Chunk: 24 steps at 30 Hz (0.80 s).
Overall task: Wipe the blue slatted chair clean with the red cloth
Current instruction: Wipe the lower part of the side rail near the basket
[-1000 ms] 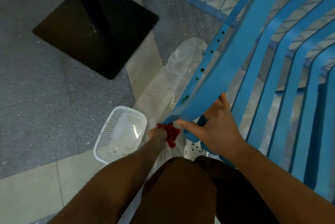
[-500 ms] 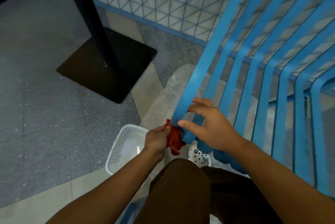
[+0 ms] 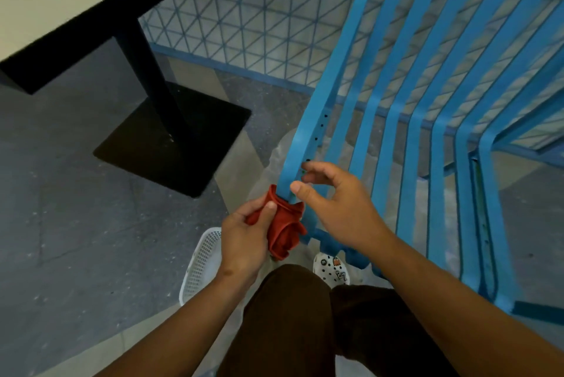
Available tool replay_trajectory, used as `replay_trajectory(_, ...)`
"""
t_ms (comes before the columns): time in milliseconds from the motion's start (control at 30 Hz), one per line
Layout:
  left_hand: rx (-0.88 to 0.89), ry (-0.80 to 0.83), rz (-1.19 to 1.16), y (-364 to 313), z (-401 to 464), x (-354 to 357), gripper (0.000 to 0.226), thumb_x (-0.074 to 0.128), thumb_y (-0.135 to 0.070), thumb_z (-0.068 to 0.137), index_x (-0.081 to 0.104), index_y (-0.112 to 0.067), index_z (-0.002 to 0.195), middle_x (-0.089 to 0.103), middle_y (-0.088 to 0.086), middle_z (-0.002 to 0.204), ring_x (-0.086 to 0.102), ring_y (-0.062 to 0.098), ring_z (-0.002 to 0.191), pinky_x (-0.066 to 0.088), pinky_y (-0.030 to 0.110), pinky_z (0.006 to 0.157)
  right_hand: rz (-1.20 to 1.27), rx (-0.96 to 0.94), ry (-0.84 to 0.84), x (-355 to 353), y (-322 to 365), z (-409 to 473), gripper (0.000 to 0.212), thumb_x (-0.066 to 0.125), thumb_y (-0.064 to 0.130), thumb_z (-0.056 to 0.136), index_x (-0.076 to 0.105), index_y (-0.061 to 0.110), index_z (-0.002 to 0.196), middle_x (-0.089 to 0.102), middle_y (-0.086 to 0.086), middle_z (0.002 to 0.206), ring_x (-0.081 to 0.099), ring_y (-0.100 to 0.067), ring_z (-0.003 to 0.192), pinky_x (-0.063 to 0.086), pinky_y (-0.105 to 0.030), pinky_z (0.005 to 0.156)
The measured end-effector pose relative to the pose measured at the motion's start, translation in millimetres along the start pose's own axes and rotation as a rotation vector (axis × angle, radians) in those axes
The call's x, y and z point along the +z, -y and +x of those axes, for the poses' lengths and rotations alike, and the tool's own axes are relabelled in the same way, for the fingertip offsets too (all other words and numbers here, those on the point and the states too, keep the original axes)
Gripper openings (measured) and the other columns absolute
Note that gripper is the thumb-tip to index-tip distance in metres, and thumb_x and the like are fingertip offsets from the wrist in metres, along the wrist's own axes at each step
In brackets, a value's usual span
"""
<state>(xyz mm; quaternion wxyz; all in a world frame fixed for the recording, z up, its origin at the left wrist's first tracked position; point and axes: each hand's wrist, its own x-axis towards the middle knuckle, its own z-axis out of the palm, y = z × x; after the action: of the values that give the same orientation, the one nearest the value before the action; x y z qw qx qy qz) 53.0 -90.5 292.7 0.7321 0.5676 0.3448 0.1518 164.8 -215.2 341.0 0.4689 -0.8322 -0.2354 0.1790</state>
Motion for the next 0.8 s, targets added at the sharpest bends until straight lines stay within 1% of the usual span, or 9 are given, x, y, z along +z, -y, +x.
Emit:
replay_trajectory(67,0.04,-0.009,-0.018,-8.6,-3.4,0.3,0.014,0.067,-0.016,0.095,0.074,-0.021,0.107,0.079,0.002,0.098,0.076,0.016,0.089,0.061,0.027,0.071,0.065,0.016,-0.029,3.3,2.5,-12.8,0.074,0.069,0.062,0.082,0.048,0.031,0.145,0.059,0.017,0.126,0.059,0.001,0.116,0.049,-0.021,0.098)
replay_trajectory(133,0.095,0.013,-0.029,-19.2,-6.7,1.1,0.015,0.068,-0.017,0.094,0.074,-0.022,0.106,0.078,0.002,0.099,0.076,0.017,0.091,0.063,0.03,0.074,0.115,0.012,-0.047,5.6,5.7,-24.5,0.082,0.068,0.064,0.08,0.039,0.033,0.151,0.053,0.017,0.133,0.058,0.0,0.118,0.05,-0.022,0.098)
replay_trajectory(267,0.195,0.103,-0.056,-43.9,-17.9,11.1,0.022,0.066,-0.016,0.094,0.074,-0.023,0.114,0.077,0.001,0.109,0.074,0.019,0.104,0.061,0.035,0.083,0.183,-0.041,-0.09,3.4,14.9,-44.9,0.067,0.068,0.049,0.091,0.039,0.035,0.15,0.049,0.017,0.138,0.058,0.0,0.121,0.051,-0.018,0.097)
replay_trajectory(367,0.23,0.161,-0.055,-60.3,-29.2,27.8,0.023,0.065,-0.013,0.096,0.072,-0.023,0.115,0.078,-0.003,0.107,0.074,0.014,0.103,0.06,0.026,0.081,0.186,-0.097,-0.136,-7.0,22.5,-61.4,0.052,0.059,0.044,0.099,0.044,0.035,0.147,0.05,0.017,0.138,0.055,-0.002,0.127,0.05,-0.028,0.105)
replay_trajectory(433,0.223,0.208,-0.044,-69.9,-38.1,40.5,0.022,0.061,-0.015,0.099,0.071,-0.024,0.115,0.078,-0.009,0.105,0.073,0.01,0.101,0.059,0.02,0.078,0.198,-0.12,-0.15,-15.8,25.6,-72.8,0.044,0.052,0.039,0.103,0.043,0.038,0.146,0.05,0.016,0.139,0.053,-0.002,0.129,0.049,-0.023,0.105)
replay_trajectory(567,0.167,0.296,-0.036,-72.8,-54.3,62.3,0.03,0.05,-0.04,0.101,0.074,-0.027,0.113,0.078,-0.004,0.105,0.072,0.013,0.105,0.057,0.025,0.084,0.153,-0.117,-0.127,-36.6,24.8,-92.2,0.047,0.044,0.038,0.106,0.041,0.032,0.152,0.046,0.021,0.147,0.043,0.006,0.136,0.04,-0.014,0.108)
replay_trajectory(633,0.102,0.402,-0.098,-71.9,-63.5,75.7,0.05,0.042,-0.056,0.097,0.072,-0.024,0.121,0.076,0.002,0.117,0.069,0.017,0.115,0.053,0.036,0.097,0.139,-0.1,-0.109,-51.4,21.3,-101.7,0.049,0.045,0.038,0.107,0.038,0.032,0.155,0.044,0.022,0.15,0.042,0.005,0.138,0.042,-0.024,0.113)
replay_trajectory(700,0.038,0.5,-0.171,-73.1,-74.3,88.3,0.063,0.036,-0.059,0.094,0.066,-0.018,0.131,0.073,0.006,0.123,0.066,0.02,0.12,0.05,0.042,0.102,0.119,-0.085,-0.103,-66.0,18.5,-110.9,0.054,0.048,0.037,0.107,0.032,0.034,0.158,0.04,0.022,0.152,0.041,0.004,0.139,0.045,-0.032,0.114)
replay_trajectory(800,-0.005,0.623,-0.23,-74.4,-92.8,109.6,0.07,0.032,-0.061,0.092,0.058,-0.015,0.138,0.069,0.007,0.131,0.063,0.022,0.125,0.052,0.041,0.104,0.062,-0.075,-0.118,-90.6,15.8,-126.7,0.068,0.061,0.036,0.101,0.026,0.041,0.158,0.038,0.026,0.149,0.042,0.008,0.135,0.046,-0.02,0.109)
